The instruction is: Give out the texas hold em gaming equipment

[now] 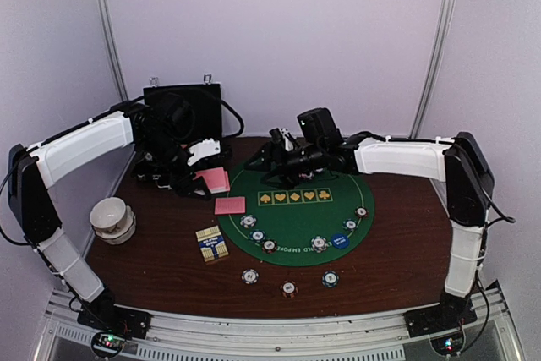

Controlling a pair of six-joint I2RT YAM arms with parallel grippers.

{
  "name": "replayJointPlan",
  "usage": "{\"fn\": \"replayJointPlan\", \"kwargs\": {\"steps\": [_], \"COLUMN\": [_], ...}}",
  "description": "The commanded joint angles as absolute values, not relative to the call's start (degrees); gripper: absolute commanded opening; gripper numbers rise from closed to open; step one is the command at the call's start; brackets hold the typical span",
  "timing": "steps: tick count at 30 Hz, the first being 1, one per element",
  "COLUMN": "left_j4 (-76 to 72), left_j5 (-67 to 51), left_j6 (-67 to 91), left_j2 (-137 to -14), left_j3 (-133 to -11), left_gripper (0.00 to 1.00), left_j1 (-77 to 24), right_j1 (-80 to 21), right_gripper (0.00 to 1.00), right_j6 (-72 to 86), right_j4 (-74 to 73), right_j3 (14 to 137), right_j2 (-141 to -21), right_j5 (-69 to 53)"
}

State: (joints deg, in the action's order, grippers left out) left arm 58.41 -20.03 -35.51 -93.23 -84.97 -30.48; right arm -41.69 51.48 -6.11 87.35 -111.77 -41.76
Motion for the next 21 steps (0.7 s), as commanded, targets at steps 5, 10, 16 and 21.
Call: {"fn": "replayJointPlan", "kwargs": {"steps": [5, 10, 16, 21], "left_j4": [58.0, 58.1, 58.3, 58.3], "left_j5": [-22.3, -22.3, -22.4, -22.6], "left_j6": [-34.3, -34.2, -34.3, -34.4], "left_j2": [-92.0, -91.9, -91.9, -91.8], "left_j3": [-86.5, -86.6, -86.7, -86.7], "left_gripper": [0.0, 0.0, 0.0, 0.0], "left_j1": [-30.2, -30.2, -30.2, -30.2], "right_j1": [-45.7, -47.3, -48.1, -48.7], "right_gripper": [0.81, 0.81, 0.8, 0.79], "right_j6": [62.0, 63.8, 64.6, 66.8], "right_j4": [12.0, 14.3, 15.1, 17.7], "right_j3": [85.2, 86.0, 87.2, 87.6], "right_j2": [-112.8, -115.0, -116.9, -118.6], "right_j5": [-45.1, -45.7, -46.4, -47.1]}}
